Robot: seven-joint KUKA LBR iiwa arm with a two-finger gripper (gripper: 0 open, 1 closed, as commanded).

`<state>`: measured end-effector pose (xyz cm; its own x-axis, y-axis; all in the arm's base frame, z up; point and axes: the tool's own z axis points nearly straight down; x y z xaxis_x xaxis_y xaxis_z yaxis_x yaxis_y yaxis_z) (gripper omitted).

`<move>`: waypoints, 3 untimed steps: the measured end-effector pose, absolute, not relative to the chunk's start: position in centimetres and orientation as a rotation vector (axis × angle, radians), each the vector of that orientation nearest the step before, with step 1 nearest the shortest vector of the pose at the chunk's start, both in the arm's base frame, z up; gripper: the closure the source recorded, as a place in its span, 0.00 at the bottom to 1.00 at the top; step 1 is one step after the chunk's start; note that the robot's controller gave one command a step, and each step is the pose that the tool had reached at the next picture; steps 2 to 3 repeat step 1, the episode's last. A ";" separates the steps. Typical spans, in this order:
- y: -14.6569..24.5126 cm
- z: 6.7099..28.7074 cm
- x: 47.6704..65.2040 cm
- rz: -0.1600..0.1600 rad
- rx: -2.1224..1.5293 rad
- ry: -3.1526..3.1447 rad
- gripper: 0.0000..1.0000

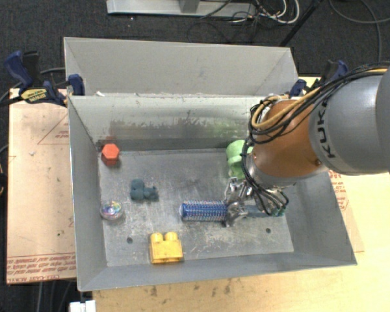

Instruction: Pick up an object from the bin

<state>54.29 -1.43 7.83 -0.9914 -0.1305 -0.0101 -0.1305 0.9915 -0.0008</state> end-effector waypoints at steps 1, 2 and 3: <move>-0.2 22.6 55.7 -0.001 -0.805 3.028 1.00; -0.2 22.6 55.7 -0.001 -0.805 3.028 1.00; -0.2 22.6 55.7 -0.001 -0.805 3.028 1.00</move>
Offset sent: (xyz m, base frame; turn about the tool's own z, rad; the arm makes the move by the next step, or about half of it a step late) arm 0.0124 0.0116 0.1456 -0.3907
